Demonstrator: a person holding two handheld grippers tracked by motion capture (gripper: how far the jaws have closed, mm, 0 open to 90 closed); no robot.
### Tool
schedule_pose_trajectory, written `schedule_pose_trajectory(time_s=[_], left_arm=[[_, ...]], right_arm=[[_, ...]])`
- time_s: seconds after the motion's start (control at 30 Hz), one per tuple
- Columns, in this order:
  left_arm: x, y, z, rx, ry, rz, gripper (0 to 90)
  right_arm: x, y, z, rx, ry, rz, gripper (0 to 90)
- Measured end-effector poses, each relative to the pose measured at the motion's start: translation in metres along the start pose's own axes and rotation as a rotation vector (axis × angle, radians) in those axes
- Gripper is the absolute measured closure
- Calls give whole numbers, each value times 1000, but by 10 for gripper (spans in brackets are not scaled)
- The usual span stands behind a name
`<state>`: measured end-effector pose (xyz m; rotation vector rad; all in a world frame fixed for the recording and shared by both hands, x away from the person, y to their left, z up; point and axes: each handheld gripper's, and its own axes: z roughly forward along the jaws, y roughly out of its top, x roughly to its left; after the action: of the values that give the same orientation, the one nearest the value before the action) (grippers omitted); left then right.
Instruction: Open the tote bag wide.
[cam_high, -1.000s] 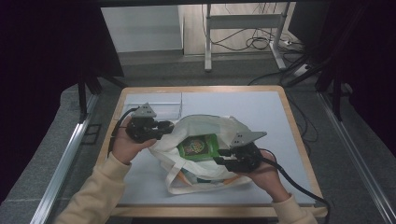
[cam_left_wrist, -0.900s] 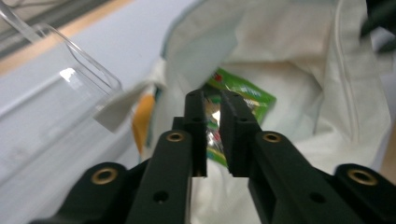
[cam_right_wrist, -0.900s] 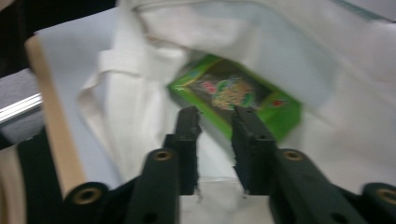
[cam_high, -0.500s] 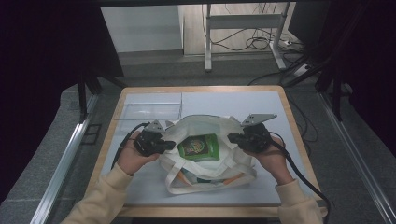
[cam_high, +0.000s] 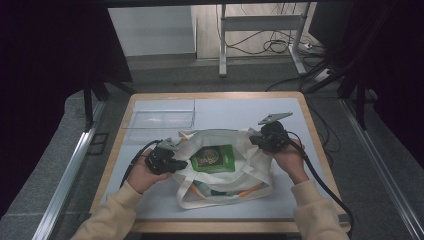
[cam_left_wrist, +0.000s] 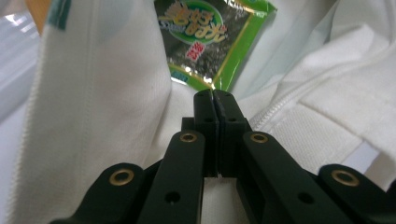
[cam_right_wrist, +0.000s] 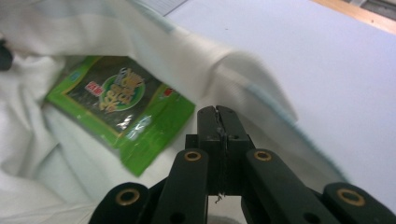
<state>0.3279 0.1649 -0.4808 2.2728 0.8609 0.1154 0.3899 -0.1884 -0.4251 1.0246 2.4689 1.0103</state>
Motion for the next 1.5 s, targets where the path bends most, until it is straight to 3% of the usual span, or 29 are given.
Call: schedule_pose_trajectory(time_s=[0.1,0.17,0.2,0.33,0.43,0.5,0.63,0.83,0.97,1.27,1.5], left_arm=[[1,-2,0,0,-8,-9,899],[0,-2,1,0,-10,-7,900],[0,-2,1,0,-8,-5,900],[-1,-3,1,4,-10,-5,900],[-3,-3,1,3,-3,-1,900],[-3,-2,-1,5,-2,7,900],[-5,3,-5,-14,-4,7,897],[-11,18,-7,-27,9,36,895],[-14,26,-5,-22,30,49,895],[-9,42,11,49,68,53,896],[-7,56,30,124,112,75,896]], right_arm=[[-8,-2,7,14,-10,24,888],[-15,-5,13,19,-46,33,889],[-21,-8,15,17,-28,73,889],[-35,-18,22,16,-10,115,890],[-36,-21,24,11,-4,125,890],[-32,-20,20,-9,-10,106,890],[-20,-17,4,-57,4,85,890],[8,-16,-20,-100,42,4,890],[28,-16,-25,-112,101,-31,890],[58,-12,-14,-97,167,-90,890],[94,4,6,-51,223,-162,890]])
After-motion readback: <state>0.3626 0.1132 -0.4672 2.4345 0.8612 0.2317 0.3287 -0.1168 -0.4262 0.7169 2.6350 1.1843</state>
